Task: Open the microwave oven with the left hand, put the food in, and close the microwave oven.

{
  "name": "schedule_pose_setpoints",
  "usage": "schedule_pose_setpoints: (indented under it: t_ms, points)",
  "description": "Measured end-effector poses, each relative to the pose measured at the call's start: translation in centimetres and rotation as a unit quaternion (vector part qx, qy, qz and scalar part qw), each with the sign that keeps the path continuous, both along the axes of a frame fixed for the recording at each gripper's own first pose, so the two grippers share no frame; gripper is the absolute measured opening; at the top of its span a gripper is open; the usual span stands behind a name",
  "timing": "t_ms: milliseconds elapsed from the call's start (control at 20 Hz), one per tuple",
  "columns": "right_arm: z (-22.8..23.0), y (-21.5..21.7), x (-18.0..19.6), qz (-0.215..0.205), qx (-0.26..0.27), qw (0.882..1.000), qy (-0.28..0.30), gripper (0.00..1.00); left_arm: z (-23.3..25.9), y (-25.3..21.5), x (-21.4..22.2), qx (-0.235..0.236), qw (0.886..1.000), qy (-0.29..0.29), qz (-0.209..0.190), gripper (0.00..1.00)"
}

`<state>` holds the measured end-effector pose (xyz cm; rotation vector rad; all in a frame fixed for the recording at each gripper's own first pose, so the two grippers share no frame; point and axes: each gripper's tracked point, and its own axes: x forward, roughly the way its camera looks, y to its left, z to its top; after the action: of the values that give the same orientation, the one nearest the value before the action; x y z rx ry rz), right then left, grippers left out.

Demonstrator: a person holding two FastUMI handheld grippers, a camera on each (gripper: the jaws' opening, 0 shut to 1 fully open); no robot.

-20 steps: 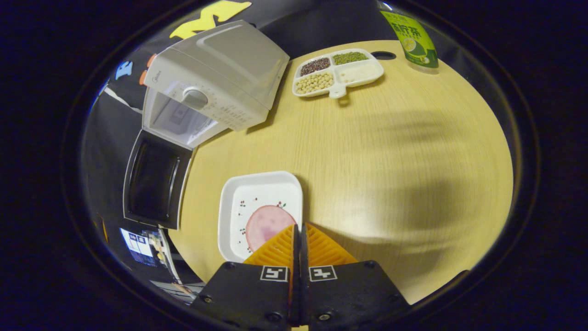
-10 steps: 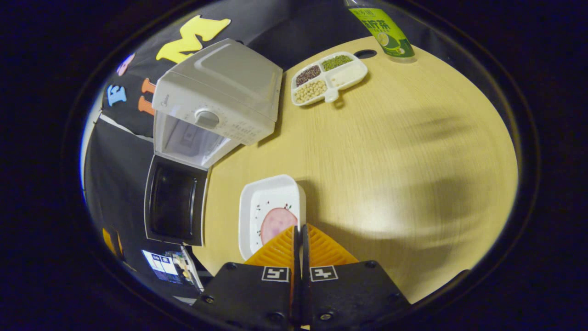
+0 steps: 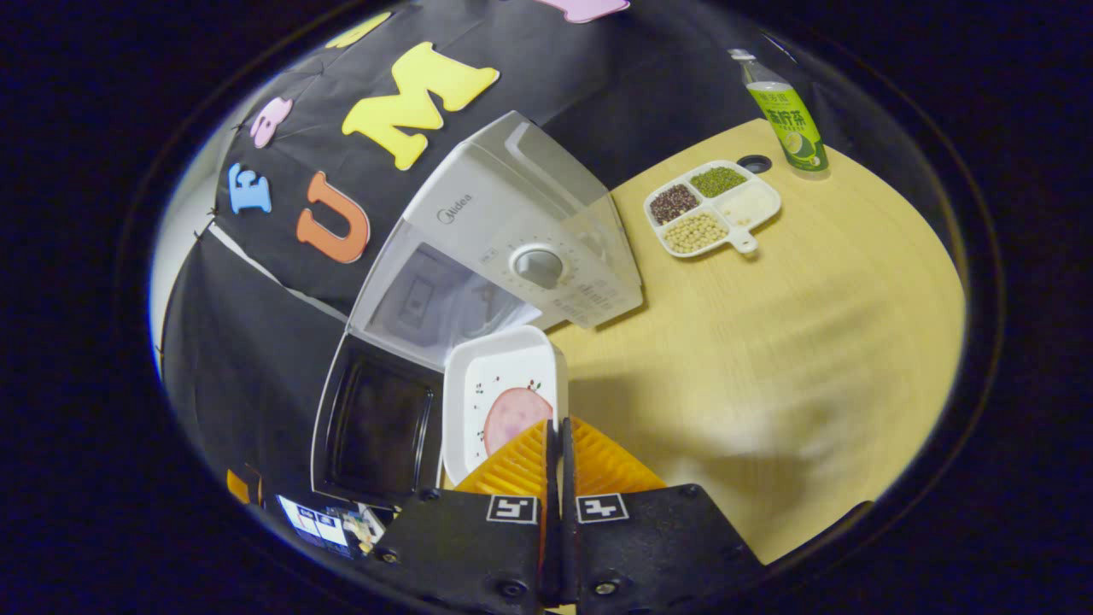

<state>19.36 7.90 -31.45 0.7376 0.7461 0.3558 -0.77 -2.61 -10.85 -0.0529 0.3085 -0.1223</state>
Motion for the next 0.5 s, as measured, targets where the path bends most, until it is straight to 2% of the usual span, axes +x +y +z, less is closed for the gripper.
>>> schedule_pose_setpoints:
  t_ms: [100,250,300,350,400,450,500]
  points:
    - [0.4,3.0,1.1,-0.032,0.033,0.999,-0.012,0.04,0.3,1.8,-0.9,-0.004,1.000,0.003,-0.004,0.91]
    - [0.1,6.3,3.1,-0.101,0.065,0.993,-0.017,0.03,0.6,4.3,-1.8,0.006,1.000,0.004,-0.011,0.90]
    - [-0.1,7.3,3.6,-0.127,0.074,0.989,-0.017,0.04,0.7,5.1,-2.0,0.010,1.000,0.003,-0.012,0.90]
    - [-0.2,8.2,4.2,-0.156,0.084,0.984,-0.016,0.00,0.7,5.7,-2.3,0.012,1.000,0.004,-0.012,0.89]
    - [-0.2,9.3,4.7,-0.182,0.098,0.978,-0.015,0.04,0.7,6.1,-2.5,0.010,1.000,0.006,-0.013,0.89]
    - [-0.2,10.4,5.3,-0.208,0.114,0.971,-0.011,0.00,0.5,6.2,-2.7,0.008,1.000,0.008,-0.017,0.89]
    - [-0.3,11.4,5.8,-0.231,0.128,0.965,-0.003,0.03,0.3,6.6,-2.7,0.012,1.000,0.012,-0.016,0.89]
